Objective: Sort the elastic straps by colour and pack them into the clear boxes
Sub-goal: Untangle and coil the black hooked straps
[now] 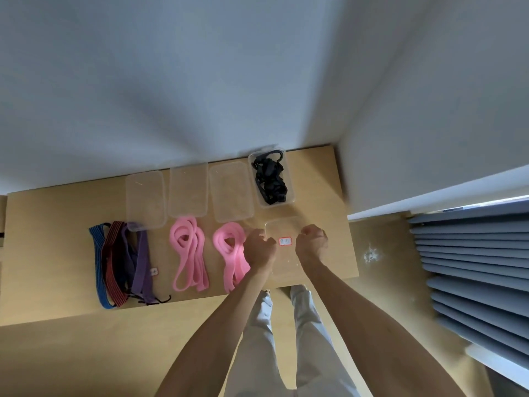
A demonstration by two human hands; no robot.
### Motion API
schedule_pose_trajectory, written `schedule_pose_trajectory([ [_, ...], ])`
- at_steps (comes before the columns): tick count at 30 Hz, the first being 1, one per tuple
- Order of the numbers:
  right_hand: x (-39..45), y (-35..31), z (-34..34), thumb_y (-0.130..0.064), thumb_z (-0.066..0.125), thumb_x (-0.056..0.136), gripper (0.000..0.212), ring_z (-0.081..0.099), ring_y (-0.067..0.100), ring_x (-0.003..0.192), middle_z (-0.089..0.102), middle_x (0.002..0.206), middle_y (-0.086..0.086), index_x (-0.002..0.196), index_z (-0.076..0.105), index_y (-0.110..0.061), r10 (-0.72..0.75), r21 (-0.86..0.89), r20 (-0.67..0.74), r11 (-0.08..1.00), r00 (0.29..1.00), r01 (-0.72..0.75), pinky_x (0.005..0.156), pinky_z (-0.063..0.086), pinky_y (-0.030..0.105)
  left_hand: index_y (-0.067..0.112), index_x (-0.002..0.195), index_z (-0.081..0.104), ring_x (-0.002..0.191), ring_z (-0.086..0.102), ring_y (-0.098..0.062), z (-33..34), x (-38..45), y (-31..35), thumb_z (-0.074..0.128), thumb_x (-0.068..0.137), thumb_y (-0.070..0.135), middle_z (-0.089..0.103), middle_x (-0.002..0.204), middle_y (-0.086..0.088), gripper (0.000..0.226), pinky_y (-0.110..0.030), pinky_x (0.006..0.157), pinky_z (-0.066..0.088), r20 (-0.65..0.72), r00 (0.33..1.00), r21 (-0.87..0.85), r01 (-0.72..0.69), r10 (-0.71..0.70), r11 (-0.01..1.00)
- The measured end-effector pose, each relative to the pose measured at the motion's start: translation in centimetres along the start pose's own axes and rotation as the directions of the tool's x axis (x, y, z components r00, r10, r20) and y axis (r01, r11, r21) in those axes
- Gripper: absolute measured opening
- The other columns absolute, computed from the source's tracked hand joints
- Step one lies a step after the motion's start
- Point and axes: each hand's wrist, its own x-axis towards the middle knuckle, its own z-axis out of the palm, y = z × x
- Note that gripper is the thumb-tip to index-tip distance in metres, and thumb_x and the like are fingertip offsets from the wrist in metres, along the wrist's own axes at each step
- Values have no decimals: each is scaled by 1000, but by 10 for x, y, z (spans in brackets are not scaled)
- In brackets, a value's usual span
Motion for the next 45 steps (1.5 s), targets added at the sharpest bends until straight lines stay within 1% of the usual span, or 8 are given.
schedule_pose_trajectory([
  [5,-14,-6,-14,10,49,88,25,64,38,81,71,89,22,100,70,4,-256,183,-234,936,938,301,69,50,37,14,100,75,93,67,-19,-1,-20,24,55,87,6,75,100,0,25,-23,71,44,-80,989,-32,-128,125,991],
  [11,2,-35,-39,7,46,92,30,64,36,92,70,104,21,108,71,2,-102,284,-424,929,900,239,74,44,29,5,115,71,106,63,-25,-23,-4,64,47,90,-5,66,120,-8,36,-32,87,49,-114,865,141,-472,488,870],
  [19,24,-44,-47,-2,56,94,28,61,26,86,65,105,15,116,72,-7,-26,348,-400,921,916,178,78,49,30,15,119,66,100,62,-28,-15,29,59,49,95,5,61,116,-6,31,-36,82,49,149,870,649,-445,470,618],
  [25,29,-45,-45,-3,59,93,26,64,27,91,68,106,13,114,73,-7,-26,365,-377,915,926,174,81,55,35,21,134,60,107,60,-28,-7,17,35,44,100,7,59,129,-5,40,-35,87,54,246,813,662,-539,527,521],
  [29,27,-49,-45,-2,64,90,22,64,21,88,71,97,9,109,74,-3,-61,389,-319,901,946,190,85,58,40,22,119,67,94,66,-24,-10,4,19,47,99,15,67,117,0,30,-32,75,53,283,770,641,-595,572,485],
  [33,24,-55,-46,-5,67,89,20,66,24,85,70,91,8,109,69,-7,-57,439,-271,881,961,176,81,58,37,9,94,73,74,68,-28,-20,1,15,58,86,3,73,98,-6,19,-35,61,53,88,740,476,-619,667,624],
  [38,27,-64,-35,4,54,87,29,66,23,95,72,105,10,108,72,-6,-93,440,-196,881,976,173,87,57,37,0,97,74,82,68,-28,-35,15,38,59,95,7,75,93,-12,17,-43,75,56,-170,894,-18,-423,414,906],
  [45,30,-78,-10,8,51,91,33,65,26,105,71,113,14,114,72,-2,-211,339,-168,905,963,258,93,54,32,-3,84,72,71,53,-20,-30,34,53,57,90,4,70,80,-12,17,-31,63,38,-121,953,66,-270,277,961],
])
